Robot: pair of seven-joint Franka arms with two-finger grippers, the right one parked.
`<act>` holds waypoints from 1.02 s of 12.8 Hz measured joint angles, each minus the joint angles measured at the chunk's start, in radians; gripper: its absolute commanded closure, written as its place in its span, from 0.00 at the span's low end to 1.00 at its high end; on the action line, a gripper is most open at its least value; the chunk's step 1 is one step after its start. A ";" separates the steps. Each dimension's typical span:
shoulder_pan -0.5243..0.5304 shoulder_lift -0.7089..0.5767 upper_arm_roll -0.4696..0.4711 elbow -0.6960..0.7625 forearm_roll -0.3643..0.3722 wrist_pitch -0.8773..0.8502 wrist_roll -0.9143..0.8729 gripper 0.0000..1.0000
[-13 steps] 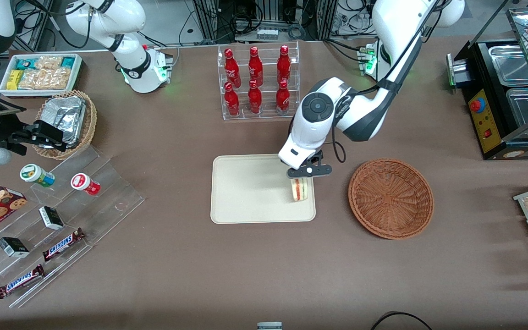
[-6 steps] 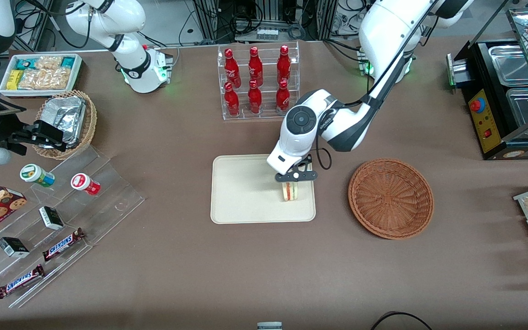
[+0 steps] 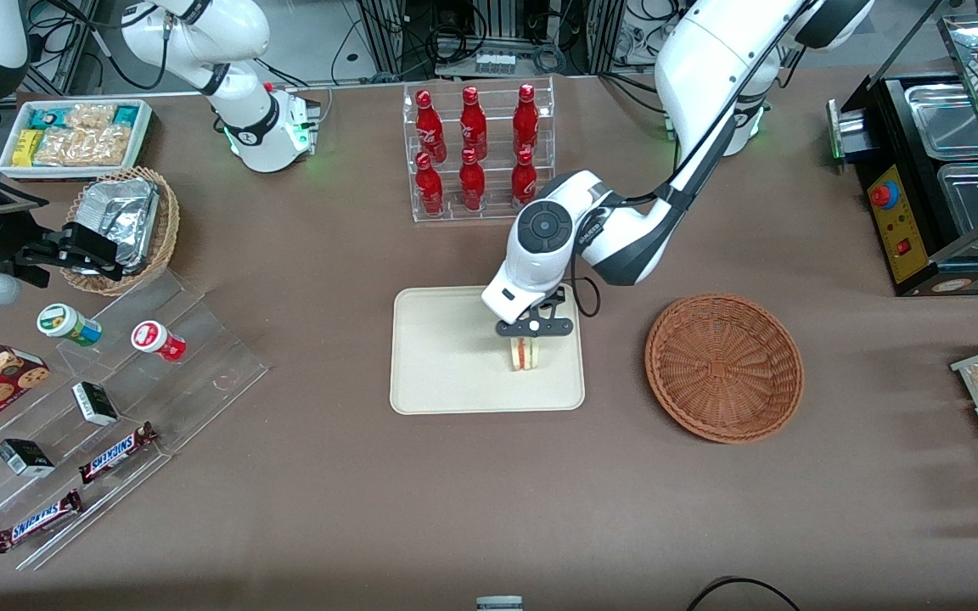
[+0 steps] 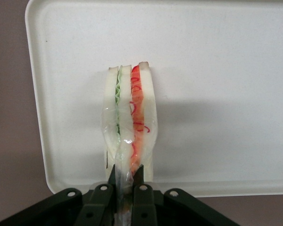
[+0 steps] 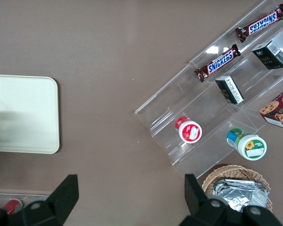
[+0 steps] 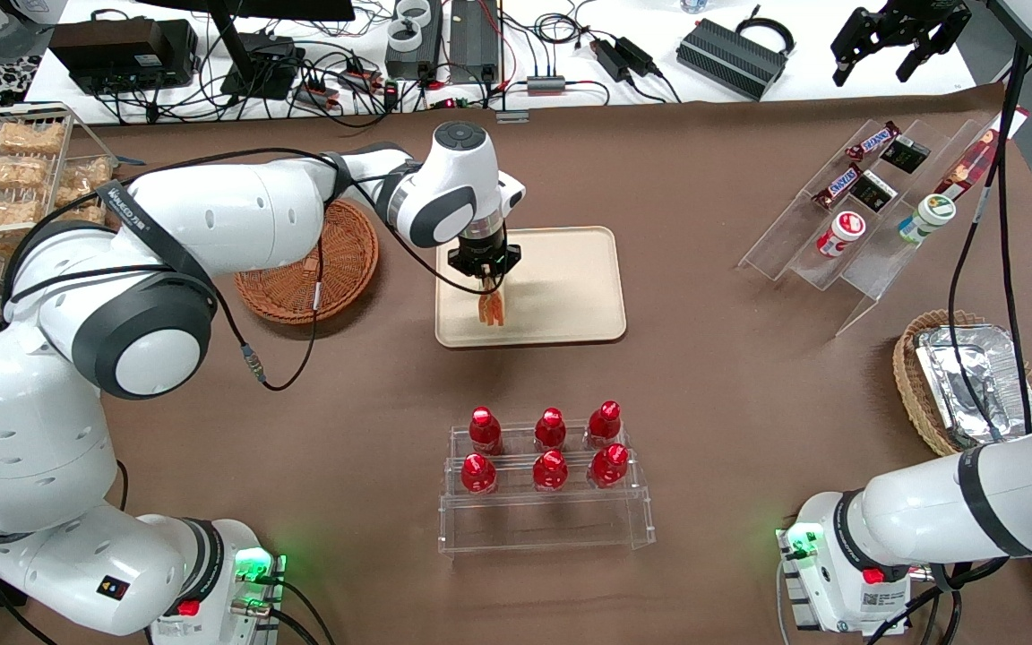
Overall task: Place sandwich from basket to tray
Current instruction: 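Lower the sandwich onto the tray with the left gripper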
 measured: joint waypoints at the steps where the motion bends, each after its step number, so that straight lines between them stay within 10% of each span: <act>1: -0.002 0.001 0.000 0.000 0.011 0.000 0.004 1.00; 11: -0.003 0.012 0.001 0.001 0.021 -0.001 0.057 1.00; 13: -0.003 0.027 0.001 0.001 0.022 0.010 0.057 0.39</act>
